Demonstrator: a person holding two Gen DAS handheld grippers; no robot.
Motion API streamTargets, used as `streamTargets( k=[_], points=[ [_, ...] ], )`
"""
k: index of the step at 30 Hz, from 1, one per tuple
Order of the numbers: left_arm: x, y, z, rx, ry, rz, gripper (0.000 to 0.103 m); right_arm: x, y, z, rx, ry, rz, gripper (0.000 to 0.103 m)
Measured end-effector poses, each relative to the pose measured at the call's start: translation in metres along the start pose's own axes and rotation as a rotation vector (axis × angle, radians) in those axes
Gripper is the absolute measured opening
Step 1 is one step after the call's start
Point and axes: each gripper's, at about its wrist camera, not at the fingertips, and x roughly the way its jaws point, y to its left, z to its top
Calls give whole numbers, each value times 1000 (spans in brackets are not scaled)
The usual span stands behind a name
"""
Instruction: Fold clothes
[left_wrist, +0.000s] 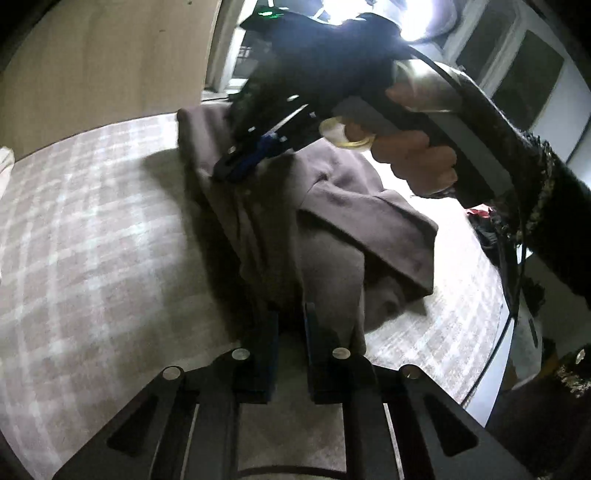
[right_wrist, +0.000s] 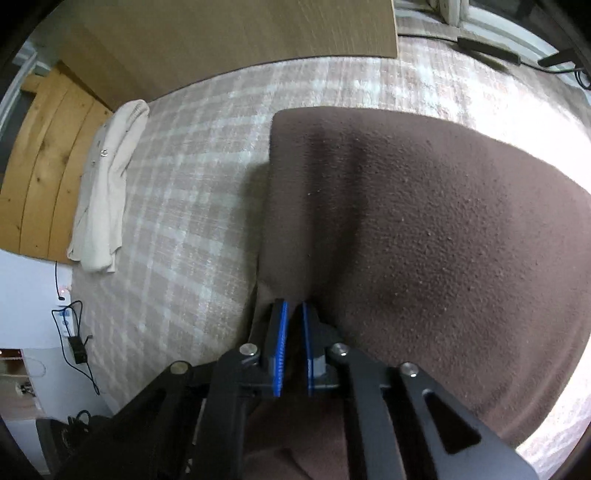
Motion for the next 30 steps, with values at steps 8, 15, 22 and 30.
streamTargets(
  k=[8, 15, 22, 30],
  points=[
    [-26, 15, 1, -59, -61, 2, 0, -72, -11, -48, -41, -186, 96, 16],
    [-7, 9, 11, -3, -53, 24, 25, -78, -26, -91, -56, -175, 33, 17],
    [10, -3, 9, 64, -32, 58, 13, -71, 32, -15, -178, -177, -49, 36],
    [7, -11, 7, 113, -69, 91, 11, 7, 51, 40, -206, 42, -266, 6]
  ],
)
